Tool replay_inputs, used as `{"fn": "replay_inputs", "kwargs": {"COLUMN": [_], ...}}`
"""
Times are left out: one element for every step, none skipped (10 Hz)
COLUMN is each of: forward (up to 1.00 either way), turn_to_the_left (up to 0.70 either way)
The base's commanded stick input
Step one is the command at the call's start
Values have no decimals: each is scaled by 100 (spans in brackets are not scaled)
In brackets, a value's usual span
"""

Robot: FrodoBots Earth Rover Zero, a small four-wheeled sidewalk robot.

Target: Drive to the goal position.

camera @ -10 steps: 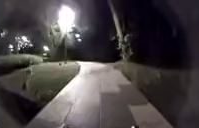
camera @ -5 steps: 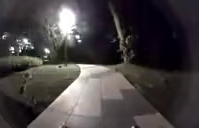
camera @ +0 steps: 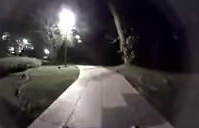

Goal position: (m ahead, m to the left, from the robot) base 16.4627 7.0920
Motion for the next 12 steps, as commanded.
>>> {"fn": "replay_inputs", "kwargs": {"forward": [45,45,45,45,45,45,45,45,45,45,45,45], "turn_to_the_left": [0,0,0,6,12,19,25,27,22,14,11,11]}}
